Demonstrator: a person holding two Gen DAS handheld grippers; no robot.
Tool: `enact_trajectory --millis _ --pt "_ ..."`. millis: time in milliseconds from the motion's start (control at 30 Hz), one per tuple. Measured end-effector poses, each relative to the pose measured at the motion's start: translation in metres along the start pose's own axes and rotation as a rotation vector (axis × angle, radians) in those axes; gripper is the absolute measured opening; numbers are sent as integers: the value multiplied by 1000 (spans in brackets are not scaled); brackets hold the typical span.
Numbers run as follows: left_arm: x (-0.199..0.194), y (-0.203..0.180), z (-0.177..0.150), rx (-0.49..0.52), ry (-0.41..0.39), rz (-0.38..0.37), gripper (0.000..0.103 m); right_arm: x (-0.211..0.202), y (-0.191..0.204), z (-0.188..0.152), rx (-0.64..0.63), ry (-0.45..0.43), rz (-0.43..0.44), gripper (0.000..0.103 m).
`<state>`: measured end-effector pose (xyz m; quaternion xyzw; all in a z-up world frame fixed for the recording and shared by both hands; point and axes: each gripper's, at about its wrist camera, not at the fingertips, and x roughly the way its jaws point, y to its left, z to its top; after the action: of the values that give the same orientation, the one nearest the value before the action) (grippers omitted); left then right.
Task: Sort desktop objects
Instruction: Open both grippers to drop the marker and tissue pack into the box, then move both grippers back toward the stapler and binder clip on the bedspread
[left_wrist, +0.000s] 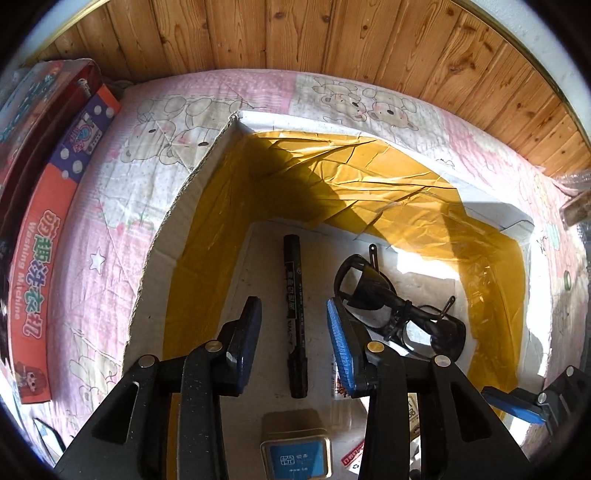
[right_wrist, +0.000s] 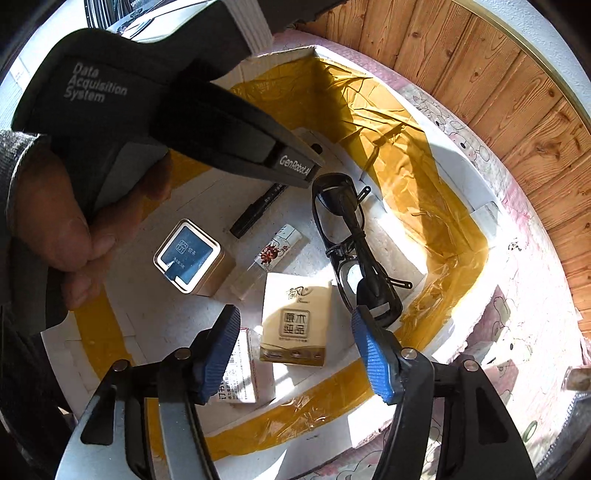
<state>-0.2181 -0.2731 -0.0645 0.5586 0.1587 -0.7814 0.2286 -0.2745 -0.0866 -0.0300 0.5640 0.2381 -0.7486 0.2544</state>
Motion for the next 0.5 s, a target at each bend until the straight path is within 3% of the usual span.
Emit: enact_trajectory --millis 233,500 --pt "-43 -8 -23 27 -31 -17 41 -24 6 -15 -16 -36 20 65" --pt "-91 -18 -63 61 -52 -21 41 -55 20 -49 -59 -98 -37 66"
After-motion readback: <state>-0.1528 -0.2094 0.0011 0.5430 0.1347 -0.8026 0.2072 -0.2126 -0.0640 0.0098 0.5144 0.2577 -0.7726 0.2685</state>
